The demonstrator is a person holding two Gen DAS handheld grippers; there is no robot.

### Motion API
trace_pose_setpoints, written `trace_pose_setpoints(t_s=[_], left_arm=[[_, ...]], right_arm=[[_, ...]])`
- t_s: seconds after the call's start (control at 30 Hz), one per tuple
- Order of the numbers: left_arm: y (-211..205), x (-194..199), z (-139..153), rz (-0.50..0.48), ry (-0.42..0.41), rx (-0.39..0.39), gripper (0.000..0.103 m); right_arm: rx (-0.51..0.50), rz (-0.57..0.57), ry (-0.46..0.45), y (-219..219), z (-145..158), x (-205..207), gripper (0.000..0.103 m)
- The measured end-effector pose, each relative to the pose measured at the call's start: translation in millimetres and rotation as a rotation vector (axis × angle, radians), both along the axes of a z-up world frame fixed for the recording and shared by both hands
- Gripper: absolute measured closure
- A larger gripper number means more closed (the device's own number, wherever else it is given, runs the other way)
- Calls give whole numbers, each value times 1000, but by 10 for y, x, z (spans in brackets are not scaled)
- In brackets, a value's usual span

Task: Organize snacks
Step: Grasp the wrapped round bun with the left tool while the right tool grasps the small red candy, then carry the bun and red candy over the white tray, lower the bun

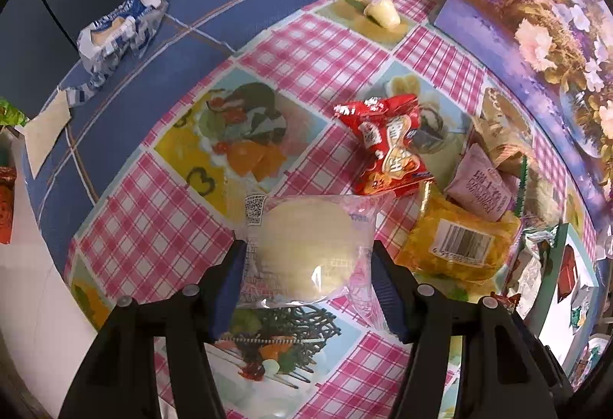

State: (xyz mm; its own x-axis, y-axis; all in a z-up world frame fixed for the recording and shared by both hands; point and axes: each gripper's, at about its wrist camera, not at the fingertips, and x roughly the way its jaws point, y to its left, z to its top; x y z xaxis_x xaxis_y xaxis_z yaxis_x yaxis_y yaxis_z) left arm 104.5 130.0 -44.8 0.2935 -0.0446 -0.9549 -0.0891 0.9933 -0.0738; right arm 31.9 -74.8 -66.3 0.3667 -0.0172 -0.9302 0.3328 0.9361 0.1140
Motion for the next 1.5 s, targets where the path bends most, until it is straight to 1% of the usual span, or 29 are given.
trace_pose_setpoints(t_s=[0.17, 0.37, 0.57, 0.7, 0.87, 1.1, 1.23, 1.33, 1.43, 1.5], left_arm=[[-70, -103, 218, -21, -51, 6, 38], [-381, -255, 486, -77, -115, 12, 38], [-785, -304, 617, -140, -155, -7, 38], [-1067, -388, 711, -192, -182, -2, 38], [-1431, -520, 818, -270, -212, 1, 38], [-1962, -756, 871, -392, -235, 12, 38], [-2243, -905, 866, -469, -232, -4, 38], [-2441, -1012, 820, -521, -222, -13, 38], [-2597, -1114, 762, -571, -197, -45, 38], [-2719, -1192, 711, -608, -190, -44, 38]], right_arm=[[3, -32, -20, -131, 145, -106, 79], [7, -86, -52, -338, 323, -185, 79], [11, -163, -90, -630, 508, -323, 79], [3, -216, -114, -869, 632, -443, 79], [-11, -309, -137, -1224, 760, -648, 78], [-28, -431, -161, -1712, 883, -966, 78], [-17, -488, -167, -1963, 901, -1133, 78], [-20, -526, -163, -2116, 906, -1239, 78], [-17, -562, -166, -2271, 899, -1356, 78], [-17, -583, -167, -2351, 895, -1425, 78]])
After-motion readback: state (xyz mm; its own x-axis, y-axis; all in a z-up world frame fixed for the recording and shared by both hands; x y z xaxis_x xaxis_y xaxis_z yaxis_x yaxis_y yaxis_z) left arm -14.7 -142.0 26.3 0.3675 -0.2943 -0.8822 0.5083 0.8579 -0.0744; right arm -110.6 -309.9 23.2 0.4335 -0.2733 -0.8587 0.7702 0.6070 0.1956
